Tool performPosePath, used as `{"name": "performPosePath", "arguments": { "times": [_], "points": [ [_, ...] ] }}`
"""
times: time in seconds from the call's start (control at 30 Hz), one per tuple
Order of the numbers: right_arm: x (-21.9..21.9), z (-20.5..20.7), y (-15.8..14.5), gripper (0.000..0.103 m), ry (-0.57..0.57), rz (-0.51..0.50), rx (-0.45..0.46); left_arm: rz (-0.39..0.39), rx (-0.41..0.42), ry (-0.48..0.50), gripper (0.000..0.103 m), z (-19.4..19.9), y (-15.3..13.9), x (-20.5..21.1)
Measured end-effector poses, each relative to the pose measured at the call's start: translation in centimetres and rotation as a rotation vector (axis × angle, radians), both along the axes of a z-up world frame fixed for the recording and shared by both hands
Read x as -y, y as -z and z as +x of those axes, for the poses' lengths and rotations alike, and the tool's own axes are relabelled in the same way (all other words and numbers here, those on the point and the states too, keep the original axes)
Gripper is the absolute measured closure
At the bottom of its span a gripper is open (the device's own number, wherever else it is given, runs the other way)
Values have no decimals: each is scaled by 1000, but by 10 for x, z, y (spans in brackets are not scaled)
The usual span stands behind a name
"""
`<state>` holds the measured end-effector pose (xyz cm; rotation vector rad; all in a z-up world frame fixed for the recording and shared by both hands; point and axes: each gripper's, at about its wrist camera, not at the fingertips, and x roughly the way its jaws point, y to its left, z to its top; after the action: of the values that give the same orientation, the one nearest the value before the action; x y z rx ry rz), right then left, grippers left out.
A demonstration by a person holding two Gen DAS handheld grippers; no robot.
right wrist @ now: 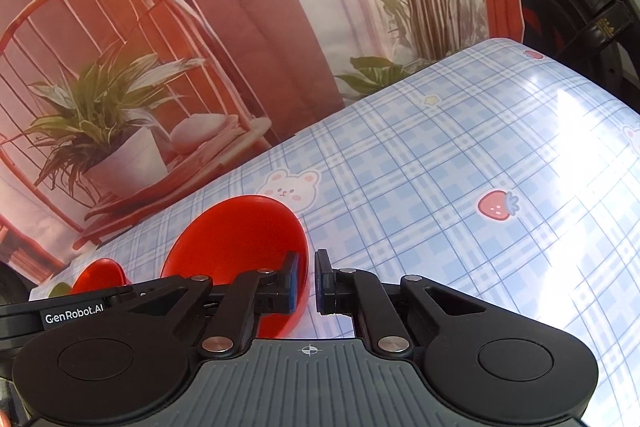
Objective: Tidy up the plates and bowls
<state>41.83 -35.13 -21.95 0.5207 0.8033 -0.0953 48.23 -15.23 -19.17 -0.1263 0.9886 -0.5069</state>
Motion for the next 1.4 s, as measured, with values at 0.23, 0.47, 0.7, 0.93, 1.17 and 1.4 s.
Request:
{"name": "performPosePath", "arguments": {
  "times": [0.23,0.47,0.7,0.93,1.17,1.4],
  "points": [
    [-11,-4,-21,97,-25,-22,30,3,49,7,95,-10,-21,-10],
    [-35,-2,-53,97,-78,-6,86,11,102,-16,95,-19,-58,-41],
    [-78,5,-66,97,-155,20,107,53,139,-53,95,-29,-79,-82],
    [-117,16,-57,97,-208,20,82,81,137,-107,95,-28,-77,-116],
    [-130,22,-41,97,-226,-4,45,95,132,-107,94,-27,-63,-126],
    [-132,25,-31,97,-241,-12,24,126,128,-104,94,-25,-47,-126]
  ]
}}
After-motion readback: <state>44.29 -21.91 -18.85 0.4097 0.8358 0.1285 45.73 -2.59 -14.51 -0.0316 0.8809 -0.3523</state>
